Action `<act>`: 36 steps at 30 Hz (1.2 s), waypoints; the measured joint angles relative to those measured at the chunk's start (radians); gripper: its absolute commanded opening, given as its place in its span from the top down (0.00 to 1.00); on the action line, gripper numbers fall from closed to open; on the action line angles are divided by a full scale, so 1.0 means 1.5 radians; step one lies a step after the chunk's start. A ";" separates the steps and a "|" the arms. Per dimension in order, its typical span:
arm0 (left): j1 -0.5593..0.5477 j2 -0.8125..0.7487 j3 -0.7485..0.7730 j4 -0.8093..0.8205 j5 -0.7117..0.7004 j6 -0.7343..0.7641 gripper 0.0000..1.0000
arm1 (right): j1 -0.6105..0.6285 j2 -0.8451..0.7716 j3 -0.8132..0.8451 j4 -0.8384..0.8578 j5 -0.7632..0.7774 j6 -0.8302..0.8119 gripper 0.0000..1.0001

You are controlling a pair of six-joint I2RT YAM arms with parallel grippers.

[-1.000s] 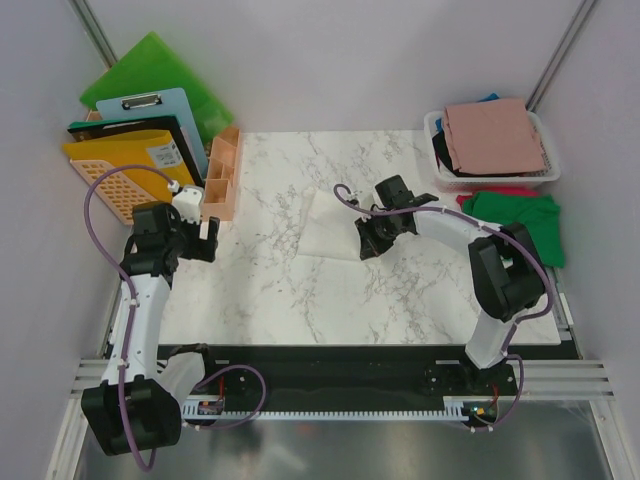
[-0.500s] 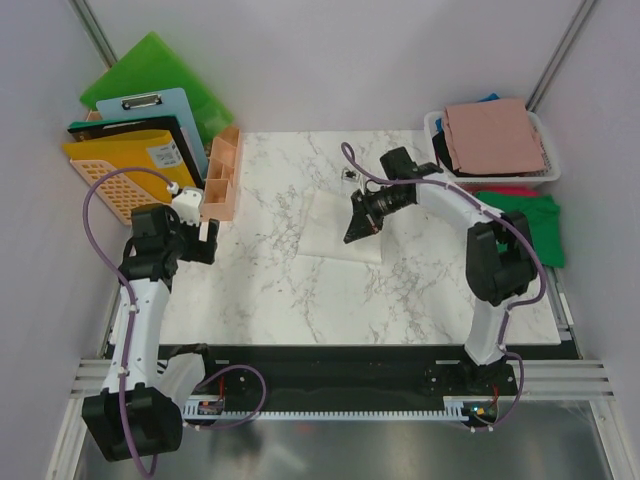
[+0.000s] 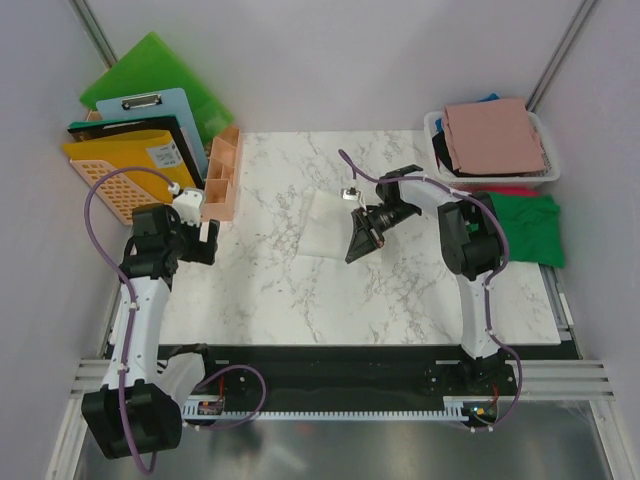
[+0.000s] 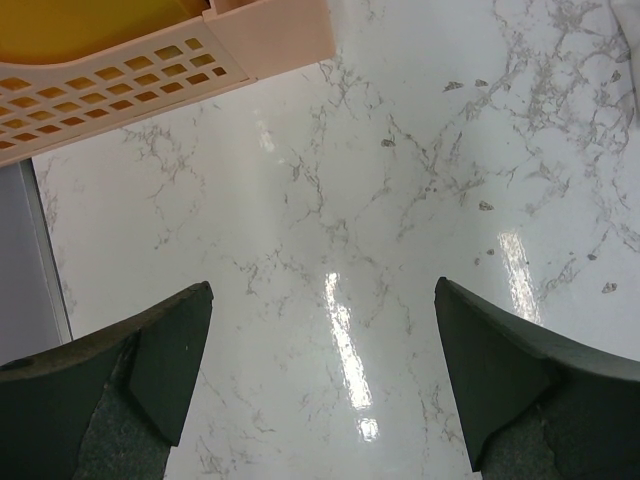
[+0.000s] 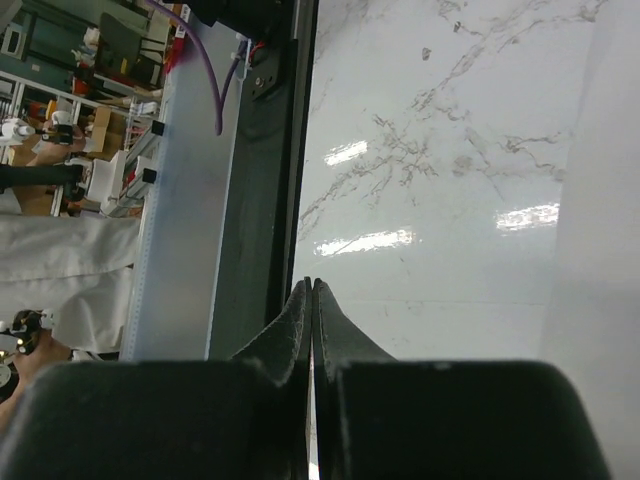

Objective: Fold and stack the t-shirts
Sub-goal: Fold the tshirt

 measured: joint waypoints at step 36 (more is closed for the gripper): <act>0.000 0.002 0.000 -0.028 -0.004 0.005 0.01 | -0.080 0.254 0.195 -0.036 -0.040 0.011 1.00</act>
